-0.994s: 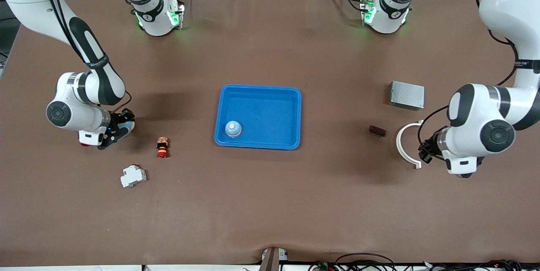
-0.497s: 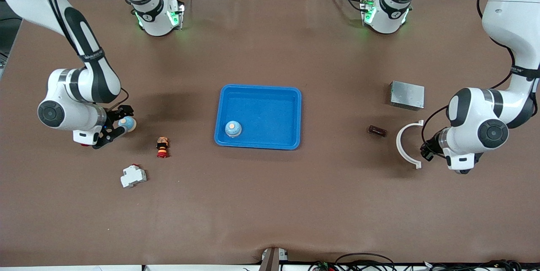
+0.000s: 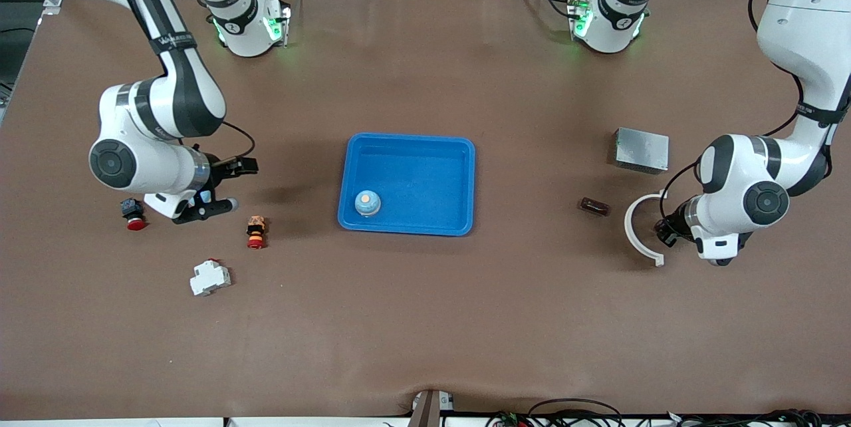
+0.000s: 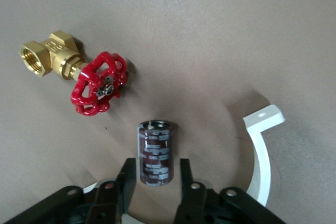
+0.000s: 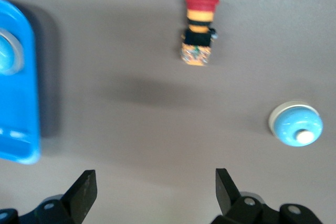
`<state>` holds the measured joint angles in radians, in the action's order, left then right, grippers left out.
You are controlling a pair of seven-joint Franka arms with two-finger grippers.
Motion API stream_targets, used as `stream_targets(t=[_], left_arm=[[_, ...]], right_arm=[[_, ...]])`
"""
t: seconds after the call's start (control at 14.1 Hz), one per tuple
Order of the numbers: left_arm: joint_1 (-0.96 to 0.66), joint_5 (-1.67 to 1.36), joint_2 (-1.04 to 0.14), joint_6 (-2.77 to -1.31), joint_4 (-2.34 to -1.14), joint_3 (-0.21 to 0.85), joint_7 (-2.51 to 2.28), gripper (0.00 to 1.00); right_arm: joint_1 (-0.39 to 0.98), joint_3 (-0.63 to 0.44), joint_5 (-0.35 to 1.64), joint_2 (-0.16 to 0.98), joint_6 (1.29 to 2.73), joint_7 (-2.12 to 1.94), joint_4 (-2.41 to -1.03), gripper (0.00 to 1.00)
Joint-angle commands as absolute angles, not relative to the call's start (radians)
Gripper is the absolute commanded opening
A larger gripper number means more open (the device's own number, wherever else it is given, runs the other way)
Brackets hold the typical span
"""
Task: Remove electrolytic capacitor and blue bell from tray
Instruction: 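Lower the bell beside the red buttons and open the right gripper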
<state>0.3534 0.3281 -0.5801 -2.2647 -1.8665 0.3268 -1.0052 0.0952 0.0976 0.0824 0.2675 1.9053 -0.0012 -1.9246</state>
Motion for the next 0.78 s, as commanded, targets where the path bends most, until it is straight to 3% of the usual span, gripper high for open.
stream_targets(t=[0.0, 0.36, 0.71], left_arm=[[0.364, 0.351, -0.517, -2.272, -1.902, 0.337, -0.999, 1.0], [0.36, 0.341, -0.443, -2.198, -1.846, 0.4, -0.894, 1.0], [0.357, 0.339, -0.445, -2.005, -1.639, 0.494, -0.83, 1.0]], right_arm=[[0.213, 0.087, 0.101, 0.281, 1.884, 0.212, -1.838, 1.0], [0.353, 0.086, 0.098, 0.397, 1.93, 0.477, -1.674, 1.0], [0.411, 0.086, 0.1, 0.506, 2.038, 0.48, -1.617, 1.0]])
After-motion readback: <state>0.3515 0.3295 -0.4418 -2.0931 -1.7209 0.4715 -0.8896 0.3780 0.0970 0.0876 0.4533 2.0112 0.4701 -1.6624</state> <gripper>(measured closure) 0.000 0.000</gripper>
